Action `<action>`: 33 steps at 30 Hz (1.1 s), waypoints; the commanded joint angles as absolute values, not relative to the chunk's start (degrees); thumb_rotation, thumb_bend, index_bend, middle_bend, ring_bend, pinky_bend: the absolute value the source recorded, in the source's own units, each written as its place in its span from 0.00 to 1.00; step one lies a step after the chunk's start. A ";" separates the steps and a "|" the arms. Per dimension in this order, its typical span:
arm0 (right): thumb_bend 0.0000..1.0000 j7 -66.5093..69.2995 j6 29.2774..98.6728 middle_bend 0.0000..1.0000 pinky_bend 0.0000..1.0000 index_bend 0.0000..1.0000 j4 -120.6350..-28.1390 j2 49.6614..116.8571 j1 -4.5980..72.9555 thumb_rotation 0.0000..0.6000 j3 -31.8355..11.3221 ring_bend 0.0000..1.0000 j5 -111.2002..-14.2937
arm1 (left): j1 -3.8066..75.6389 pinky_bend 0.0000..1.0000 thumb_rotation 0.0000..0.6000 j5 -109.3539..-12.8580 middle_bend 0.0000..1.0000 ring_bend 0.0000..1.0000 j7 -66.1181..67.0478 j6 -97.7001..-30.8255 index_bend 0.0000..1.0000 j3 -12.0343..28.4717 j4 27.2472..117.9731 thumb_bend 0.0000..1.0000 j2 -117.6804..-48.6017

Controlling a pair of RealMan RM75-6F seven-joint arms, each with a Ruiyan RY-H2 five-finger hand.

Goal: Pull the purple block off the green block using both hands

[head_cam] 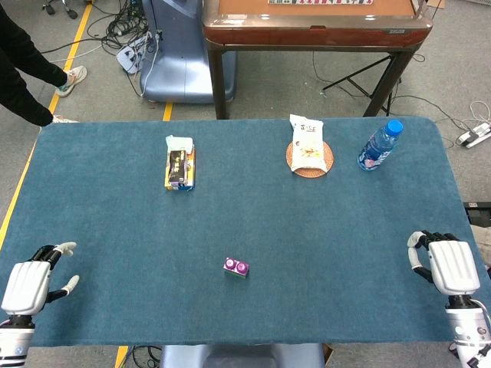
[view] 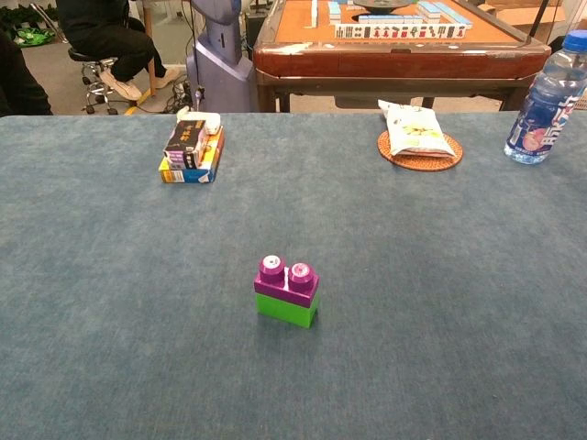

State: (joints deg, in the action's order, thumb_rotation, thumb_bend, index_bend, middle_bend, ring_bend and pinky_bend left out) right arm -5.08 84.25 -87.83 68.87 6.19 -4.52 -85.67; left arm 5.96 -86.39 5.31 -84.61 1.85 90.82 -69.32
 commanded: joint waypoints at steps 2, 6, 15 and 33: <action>0.45 -4.04 83.76 0.53 0.52 0.53 -86.51 69.77 6.36 1.00 -4.38 0.54 -85.55 | 5.81 0.59 1.00 -86.54 0.37 0.29 5.98 -84.77 0.32 1.65 91.04 0.25 -68.85; 0.45 -3.31 84.06 0.53 0.52 0.53 -86.05 70.31 6.59 1.00 -4.82 0.54 -85.60 | 5.52 0.59 1.00 -86.40 0.37 0.29 5.99 -85.16 0.32 1.67 91.69 0.25 -68.07; 0.26 -2.63 84.23 0.57 0.76 0.50 -88.30 72.08 9.67 1.00 -5.40 0.59 -90.39 | 5.06 0.59 1.00 -86.88 0.37 0.29 6.12 -85.49 0.32 1.07 91.31 0.25 -68.59; 0.00 -10.33 73.14 0.99 1.00 0.36 -95.63 79.10 20.32 1.00 -5.39 1.00 -95.39 | 4.85 0.59 1.00 -86.01 0.37 0.29 5.09 -84.50 0.32 0.85 89.85 0.25 -69.19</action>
State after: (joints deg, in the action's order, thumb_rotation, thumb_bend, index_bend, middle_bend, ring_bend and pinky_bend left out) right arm -9.69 73.96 -95.46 78.18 19.69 -5.30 -95.30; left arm 4.84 -86.02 5.12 -84.52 0.86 89.87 -69.17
